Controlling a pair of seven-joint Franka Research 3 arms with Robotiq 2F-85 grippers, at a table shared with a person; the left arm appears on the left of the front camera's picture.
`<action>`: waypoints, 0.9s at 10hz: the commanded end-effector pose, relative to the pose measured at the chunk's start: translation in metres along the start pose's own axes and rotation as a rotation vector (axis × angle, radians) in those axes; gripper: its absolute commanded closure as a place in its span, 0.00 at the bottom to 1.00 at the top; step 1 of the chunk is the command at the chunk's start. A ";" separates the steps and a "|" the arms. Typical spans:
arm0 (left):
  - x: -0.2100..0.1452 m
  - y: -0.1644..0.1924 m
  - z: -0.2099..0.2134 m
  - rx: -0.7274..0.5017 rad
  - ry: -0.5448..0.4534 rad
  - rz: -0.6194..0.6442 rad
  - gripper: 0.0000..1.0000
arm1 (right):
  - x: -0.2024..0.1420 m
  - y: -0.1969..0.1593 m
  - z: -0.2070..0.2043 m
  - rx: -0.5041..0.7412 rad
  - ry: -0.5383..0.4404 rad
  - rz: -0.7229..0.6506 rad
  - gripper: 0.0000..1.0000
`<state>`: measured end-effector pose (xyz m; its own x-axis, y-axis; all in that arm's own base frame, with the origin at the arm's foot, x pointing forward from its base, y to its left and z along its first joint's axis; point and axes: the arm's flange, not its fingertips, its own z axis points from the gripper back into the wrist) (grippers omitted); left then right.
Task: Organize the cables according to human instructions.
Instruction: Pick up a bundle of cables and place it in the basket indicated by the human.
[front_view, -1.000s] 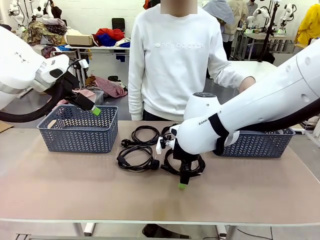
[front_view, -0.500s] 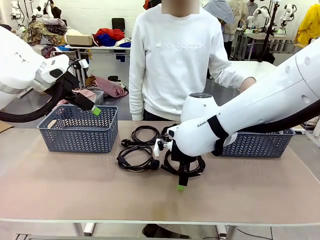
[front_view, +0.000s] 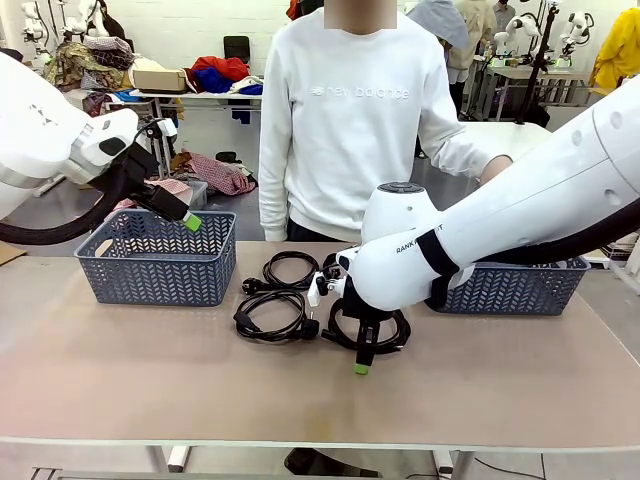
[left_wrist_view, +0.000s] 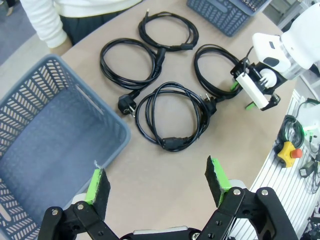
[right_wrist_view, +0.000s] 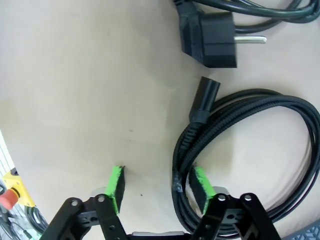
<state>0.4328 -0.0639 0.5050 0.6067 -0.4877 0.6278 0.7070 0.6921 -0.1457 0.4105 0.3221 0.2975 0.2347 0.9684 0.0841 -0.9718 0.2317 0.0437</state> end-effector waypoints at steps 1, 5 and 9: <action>-0.002 0.001 0.001 -0.019 -0.018 -0.014 0.00 | 0.003 0.001 -0.005 -0.011 0.028 -0.038 0.59; -0.002 0.001 0.001 -0.019 -0.018 -0.014 0.00 | -0.001 0.001 0.000 0.005 0.036 -0.081 0.99; -0.002 0.001 0.001 -0.019 -0.018 -0.014 0.00 | -0.012 0.000 0.012 -0.037 0.065 -0.198 1.00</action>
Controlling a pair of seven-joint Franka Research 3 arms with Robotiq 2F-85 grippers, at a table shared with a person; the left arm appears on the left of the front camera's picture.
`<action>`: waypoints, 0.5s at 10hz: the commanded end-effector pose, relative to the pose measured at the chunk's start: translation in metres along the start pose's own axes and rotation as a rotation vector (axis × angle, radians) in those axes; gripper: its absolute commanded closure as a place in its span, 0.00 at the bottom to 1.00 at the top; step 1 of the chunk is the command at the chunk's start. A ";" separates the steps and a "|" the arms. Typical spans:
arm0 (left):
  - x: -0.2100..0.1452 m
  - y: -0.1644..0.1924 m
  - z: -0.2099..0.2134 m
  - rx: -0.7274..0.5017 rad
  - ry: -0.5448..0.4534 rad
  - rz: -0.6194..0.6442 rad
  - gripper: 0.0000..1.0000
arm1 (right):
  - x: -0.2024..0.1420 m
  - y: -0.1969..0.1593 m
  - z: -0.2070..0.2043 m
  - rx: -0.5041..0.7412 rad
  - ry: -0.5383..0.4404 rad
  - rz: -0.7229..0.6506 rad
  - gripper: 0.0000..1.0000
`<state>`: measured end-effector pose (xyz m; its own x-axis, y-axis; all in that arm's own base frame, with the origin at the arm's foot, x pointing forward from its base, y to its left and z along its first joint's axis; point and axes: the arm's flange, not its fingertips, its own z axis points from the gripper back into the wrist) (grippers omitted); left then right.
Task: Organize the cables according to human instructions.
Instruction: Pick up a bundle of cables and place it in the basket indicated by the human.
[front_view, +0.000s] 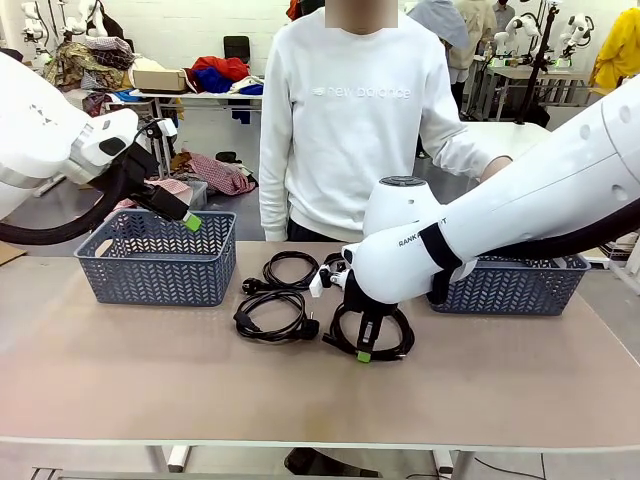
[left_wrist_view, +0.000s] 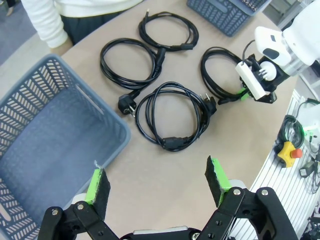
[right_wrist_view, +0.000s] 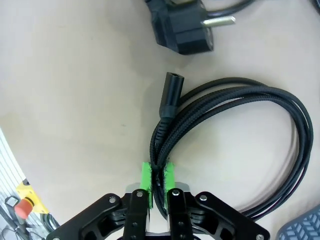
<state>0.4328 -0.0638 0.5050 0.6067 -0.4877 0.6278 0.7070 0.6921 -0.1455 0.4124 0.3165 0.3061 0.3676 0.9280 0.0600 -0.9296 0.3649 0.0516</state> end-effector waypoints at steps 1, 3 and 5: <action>-0.002 0.001 0.001 -0.019 -0.018 -0.014 0.00 | -0.009 0.004 0.008 -0.033 0.053 -0.082 1.00; -0.002 0.001 0.001 -0.019 -0.018 -0.014 0.00 | -0.007 0.012 0.024 -0.043 0.042 -0.045 1.00; -0.002 0.001 0.001 -0.019 -0.018 -0.014 0.00 | -0.007 0.022 0.052 -0.025 0.034 0.001 1.00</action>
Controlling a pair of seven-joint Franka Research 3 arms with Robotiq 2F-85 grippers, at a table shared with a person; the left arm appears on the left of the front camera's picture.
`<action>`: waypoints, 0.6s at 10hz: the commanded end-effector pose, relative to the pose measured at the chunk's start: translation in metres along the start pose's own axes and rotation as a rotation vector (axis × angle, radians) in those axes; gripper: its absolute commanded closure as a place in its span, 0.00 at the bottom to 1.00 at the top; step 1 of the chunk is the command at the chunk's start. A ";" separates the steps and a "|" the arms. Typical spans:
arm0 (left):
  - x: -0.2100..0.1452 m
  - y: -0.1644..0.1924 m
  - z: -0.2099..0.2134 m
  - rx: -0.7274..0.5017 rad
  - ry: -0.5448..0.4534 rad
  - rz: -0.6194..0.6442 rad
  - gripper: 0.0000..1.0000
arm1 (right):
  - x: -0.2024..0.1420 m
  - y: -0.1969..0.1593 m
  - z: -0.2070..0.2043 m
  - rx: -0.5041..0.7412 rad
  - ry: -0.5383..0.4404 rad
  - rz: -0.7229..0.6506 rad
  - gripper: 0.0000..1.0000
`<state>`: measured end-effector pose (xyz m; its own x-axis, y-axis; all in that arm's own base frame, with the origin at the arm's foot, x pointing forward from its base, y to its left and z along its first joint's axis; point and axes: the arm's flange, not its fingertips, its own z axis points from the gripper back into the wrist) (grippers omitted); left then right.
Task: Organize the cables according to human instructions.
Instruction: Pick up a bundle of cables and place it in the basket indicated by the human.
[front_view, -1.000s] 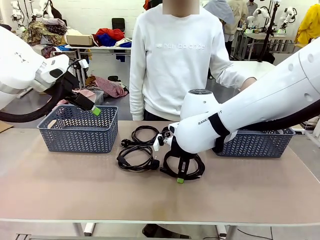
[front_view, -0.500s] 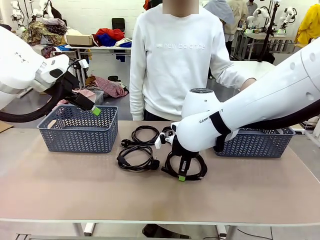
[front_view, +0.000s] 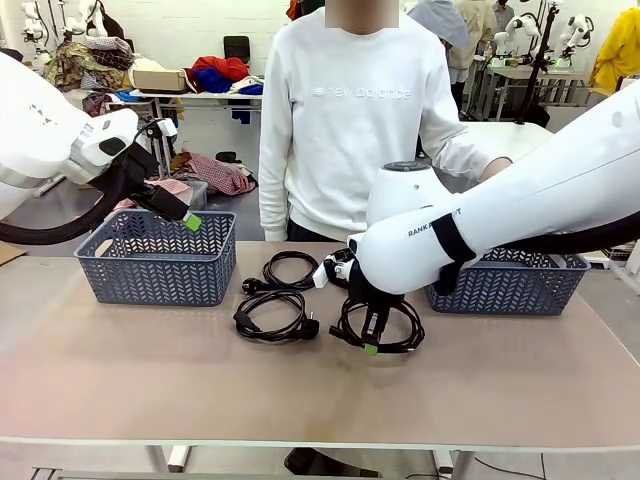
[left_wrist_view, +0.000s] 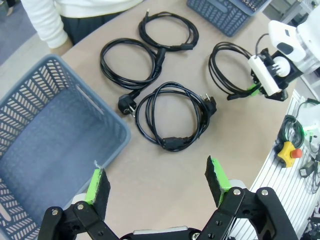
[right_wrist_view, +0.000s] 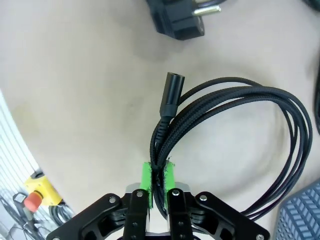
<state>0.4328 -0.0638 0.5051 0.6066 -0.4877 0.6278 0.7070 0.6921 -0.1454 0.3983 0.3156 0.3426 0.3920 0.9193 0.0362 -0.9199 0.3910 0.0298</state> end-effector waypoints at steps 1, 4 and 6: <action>-0.002 0.001 0.001 -0.019 -0.018 -0.013 0.00 | -0.005 0.010 0.032 0.018 0.016 0.058 1.00; -0.002 0.001 0.001 -0.019 -0.018 -0.013 0.00 | -0.019 0.012 0.087 0.112 -0.001 0.226 1.00; -0.002 0.001 0.001 -0.019 -0.018 -0.013 0.00 | -0.040 -0.004 0.128 0.123 0.014 0.334 1.00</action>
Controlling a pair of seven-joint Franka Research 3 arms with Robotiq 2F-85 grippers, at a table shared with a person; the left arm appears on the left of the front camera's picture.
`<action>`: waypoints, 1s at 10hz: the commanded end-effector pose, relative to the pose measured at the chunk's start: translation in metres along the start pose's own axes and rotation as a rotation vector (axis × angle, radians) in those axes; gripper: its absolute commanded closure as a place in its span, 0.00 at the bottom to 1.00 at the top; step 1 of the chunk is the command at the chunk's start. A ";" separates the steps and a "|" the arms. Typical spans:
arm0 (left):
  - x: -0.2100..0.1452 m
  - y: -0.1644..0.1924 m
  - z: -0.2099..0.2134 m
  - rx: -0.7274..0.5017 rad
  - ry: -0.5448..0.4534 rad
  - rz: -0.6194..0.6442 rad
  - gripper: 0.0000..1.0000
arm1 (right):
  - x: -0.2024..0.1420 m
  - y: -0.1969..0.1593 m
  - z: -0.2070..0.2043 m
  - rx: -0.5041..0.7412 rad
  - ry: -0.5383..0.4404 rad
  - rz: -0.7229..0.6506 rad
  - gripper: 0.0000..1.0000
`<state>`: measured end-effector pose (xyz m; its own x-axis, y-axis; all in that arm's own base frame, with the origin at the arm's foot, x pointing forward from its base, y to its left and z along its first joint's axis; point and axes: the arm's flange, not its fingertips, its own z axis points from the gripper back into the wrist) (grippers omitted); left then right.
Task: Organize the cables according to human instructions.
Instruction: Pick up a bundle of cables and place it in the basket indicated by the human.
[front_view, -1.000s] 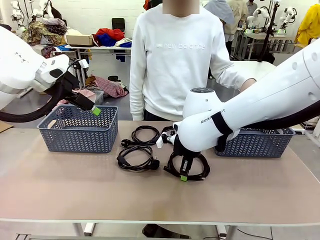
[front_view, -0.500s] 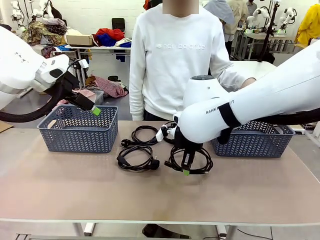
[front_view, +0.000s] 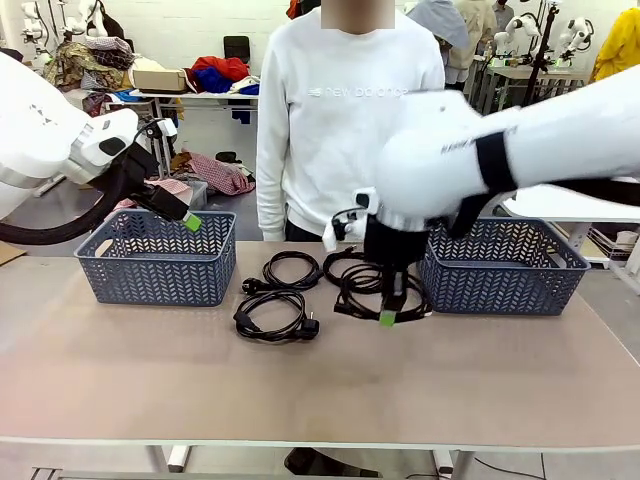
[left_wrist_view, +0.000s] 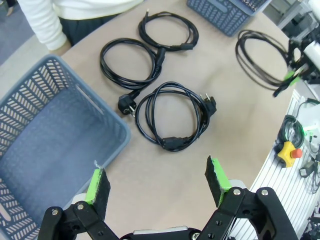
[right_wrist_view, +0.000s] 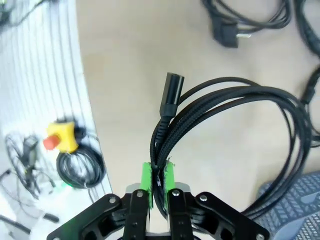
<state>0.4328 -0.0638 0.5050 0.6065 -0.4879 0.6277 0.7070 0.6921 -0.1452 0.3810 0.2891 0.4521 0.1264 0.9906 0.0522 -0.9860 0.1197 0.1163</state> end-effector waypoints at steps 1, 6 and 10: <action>-0.002 0.001 0.001 -0.020 -0.018 -0.013 0.00 | -0.029 -0.013 0.036 0.014 0.012 0.081 1.00; -0.002 0.001 0.001 -0.020 -0.018 -0.013 0.00 | -0.099 -0.071 0.092 -0.087 0.058 0.072 1.00; -0.002 0.001 0.001 -0.020 -0.018 -0.013 0.00 | -0.117 -0.082 0.094 -0.085 0.047 0.031 1.00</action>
<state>0.4329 -0.0638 0.5050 0.6068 -0.4881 0.6273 0.7069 0.6923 -0.1451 0.4651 0.1527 0.5258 0.1034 0.9946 0.0011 -0.9940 0.1033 0.0349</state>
